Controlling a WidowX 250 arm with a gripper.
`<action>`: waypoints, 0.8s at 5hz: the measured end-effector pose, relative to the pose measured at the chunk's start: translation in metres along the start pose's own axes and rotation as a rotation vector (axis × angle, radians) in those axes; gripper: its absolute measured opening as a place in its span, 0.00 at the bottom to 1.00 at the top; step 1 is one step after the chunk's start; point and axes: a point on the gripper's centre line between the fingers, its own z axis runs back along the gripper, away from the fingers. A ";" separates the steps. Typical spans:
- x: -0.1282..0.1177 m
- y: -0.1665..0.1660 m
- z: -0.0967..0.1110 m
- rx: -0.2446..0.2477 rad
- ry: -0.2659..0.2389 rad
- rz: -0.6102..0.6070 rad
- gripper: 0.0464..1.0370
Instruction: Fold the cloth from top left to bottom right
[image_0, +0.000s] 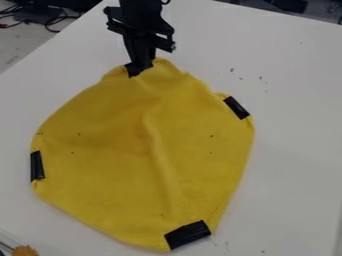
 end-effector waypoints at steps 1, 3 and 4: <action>-0.020 -0.029 0.013 0.025 -0.020 -0.098 0.01; -0.047 -0.067 0.010 0.075 -0.058 -0.215 0.01; -0.057 -0.075 0.002 0.069 -0.070 -0.203 0.01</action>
